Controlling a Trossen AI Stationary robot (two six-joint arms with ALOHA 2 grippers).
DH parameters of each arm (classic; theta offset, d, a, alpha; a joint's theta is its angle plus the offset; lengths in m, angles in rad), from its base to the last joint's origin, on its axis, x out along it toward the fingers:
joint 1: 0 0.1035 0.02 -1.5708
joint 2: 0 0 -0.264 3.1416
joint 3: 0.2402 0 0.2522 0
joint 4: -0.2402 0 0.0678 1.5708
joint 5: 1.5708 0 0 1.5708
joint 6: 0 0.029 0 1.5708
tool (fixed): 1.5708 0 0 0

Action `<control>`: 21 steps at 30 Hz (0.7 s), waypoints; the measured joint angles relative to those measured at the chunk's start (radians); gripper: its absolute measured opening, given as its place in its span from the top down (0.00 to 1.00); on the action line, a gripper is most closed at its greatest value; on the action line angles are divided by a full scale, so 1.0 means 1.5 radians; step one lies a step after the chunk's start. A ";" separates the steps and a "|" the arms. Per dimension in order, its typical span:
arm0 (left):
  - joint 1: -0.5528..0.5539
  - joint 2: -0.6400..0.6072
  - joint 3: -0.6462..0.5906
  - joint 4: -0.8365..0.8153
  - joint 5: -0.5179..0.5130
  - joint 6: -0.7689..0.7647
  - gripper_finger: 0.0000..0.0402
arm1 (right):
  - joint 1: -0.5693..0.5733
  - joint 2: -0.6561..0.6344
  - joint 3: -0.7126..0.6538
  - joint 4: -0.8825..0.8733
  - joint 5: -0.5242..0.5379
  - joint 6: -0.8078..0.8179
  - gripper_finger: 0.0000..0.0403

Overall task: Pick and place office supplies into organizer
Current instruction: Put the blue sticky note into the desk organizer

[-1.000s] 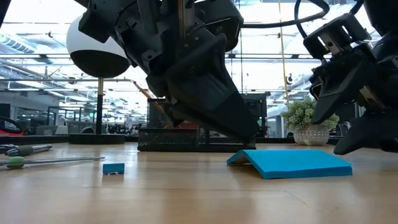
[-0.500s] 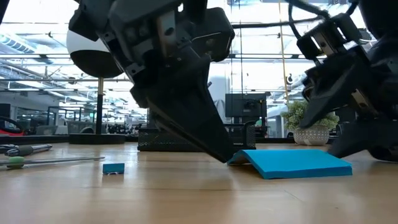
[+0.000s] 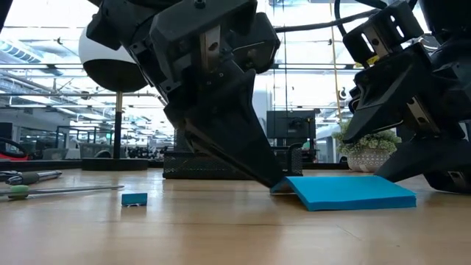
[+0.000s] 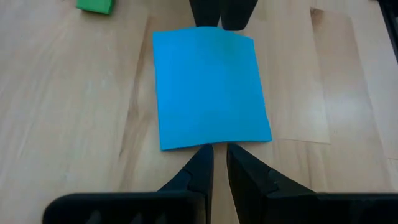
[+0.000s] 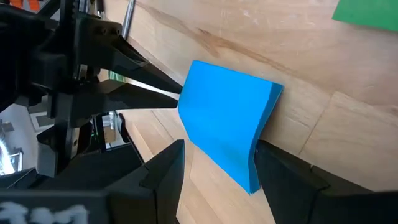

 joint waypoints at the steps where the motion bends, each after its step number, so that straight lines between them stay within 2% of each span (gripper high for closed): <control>1: 0.000 0.000 0.000 0.000 -0.001 0.000 0.88 | 0.000 0.000 0.000 0.000 0.000 0.000 0.54; 21: -0.001 0.000 0.000 0.007 -0.011 -0.002 0.88 | -0.002 0.002 -0.002 0.016 0.004 -0.025 0.54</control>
